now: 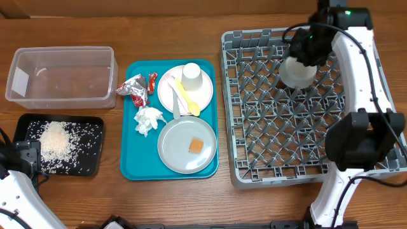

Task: Sort waste into correct bins and load items into the dishwasher rack
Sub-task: 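Lower the bowl upside down into the rack's back corner, then open the right gripper and raise it away from the bowl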

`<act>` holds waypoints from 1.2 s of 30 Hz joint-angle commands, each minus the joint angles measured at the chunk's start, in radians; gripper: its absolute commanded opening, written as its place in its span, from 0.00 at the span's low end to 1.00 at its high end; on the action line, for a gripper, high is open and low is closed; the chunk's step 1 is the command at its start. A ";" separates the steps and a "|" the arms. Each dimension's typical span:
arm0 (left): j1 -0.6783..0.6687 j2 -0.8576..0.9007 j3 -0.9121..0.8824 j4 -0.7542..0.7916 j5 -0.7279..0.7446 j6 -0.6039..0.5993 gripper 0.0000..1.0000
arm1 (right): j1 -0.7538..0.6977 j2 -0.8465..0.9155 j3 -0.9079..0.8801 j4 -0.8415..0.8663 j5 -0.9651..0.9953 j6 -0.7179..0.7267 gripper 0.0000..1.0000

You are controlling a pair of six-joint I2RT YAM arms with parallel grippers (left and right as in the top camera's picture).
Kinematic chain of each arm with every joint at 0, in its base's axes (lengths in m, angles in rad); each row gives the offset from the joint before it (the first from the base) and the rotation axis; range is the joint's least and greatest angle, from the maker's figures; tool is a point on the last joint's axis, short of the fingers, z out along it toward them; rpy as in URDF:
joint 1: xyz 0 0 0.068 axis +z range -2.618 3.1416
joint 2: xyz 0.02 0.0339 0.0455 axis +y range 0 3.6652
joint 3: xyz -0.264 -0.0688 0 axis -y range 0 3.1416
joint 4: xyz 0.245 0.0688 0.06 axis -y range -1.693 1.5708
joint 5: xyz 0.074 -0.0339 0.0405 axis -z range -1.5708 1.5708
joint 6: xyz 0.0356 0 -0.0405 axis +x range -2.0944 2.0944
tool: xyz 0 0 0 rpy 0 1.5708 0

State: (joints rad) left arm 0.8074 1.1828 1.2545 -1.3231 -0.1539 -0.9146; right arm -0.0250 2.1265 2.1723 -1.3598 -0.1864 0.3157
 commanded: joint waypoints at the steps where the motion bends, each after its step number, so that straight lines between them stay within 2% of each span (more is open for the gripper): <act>1: 0.004 0.001 0.021 0.000 -0.002 -0.013 1.00 | -0.004 -0.110 0.072 -0.026 -0.067 -0.014 0.89; 2: 0.004 0.001 0.021 0.000 -0.002 -0.013 1.00 | -0.001 -0.124 0.074 -0.032 -0.106 -0.031 0.92; 6: 0.004 0.001 0.021 0.000 -0.002 -0.013 1.00 | 0.023 -0.158 0.074 -0.049 -0.285 -0.110 0.93; 8: 0.004 0.001 0.021 0.000 -0.002 -0.013 1.00 | 0.048 -0.159 0.074 -0.059 -0.377 -0.132 1.00; 13: 0.004 0.001 0.021 0.000 -0.002 -0.013 1.00 | 0.146 -0.154 0.072 -0.060 -0.416 -0.134 1.00; 15: 0.004 0.001 0.021 0.000 -0.002 -0.013 1.00 | 0.184 -0.154 0.072 -0.037 -0.373 -0.134 1.00; 20: 0.004 0.001 0.021 0.000 -0.002 -0.013 1.00 | 0.229 -0.154 0.072 -0.001 -0.048 -0.125 1.00; 23: 0.004 0.001 0.021 0.000 -0.002 -0.013 1.00 | 0.188 -0.154 0.072 -0.007 0.119 -0.010 1.00; 29: 0.004 0.001 0.021 0.000 -0.002 -0.013 1.00 | 0.047 -0.154 0.072 -0.025 0.224 0.004 1.00; 36: 0.004 0.001 0.021 0.000 -0.002 -0.013 1.00 | -0.125 -0.154 0.072 -0.079 0.238 -0.008 1.00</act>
State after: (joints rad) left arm 0.8074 1.1828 1.2545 -1.3231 -0.1535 -0.9146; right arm -0.1162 1.9789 2.2326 -1.4380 0.0158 0.3000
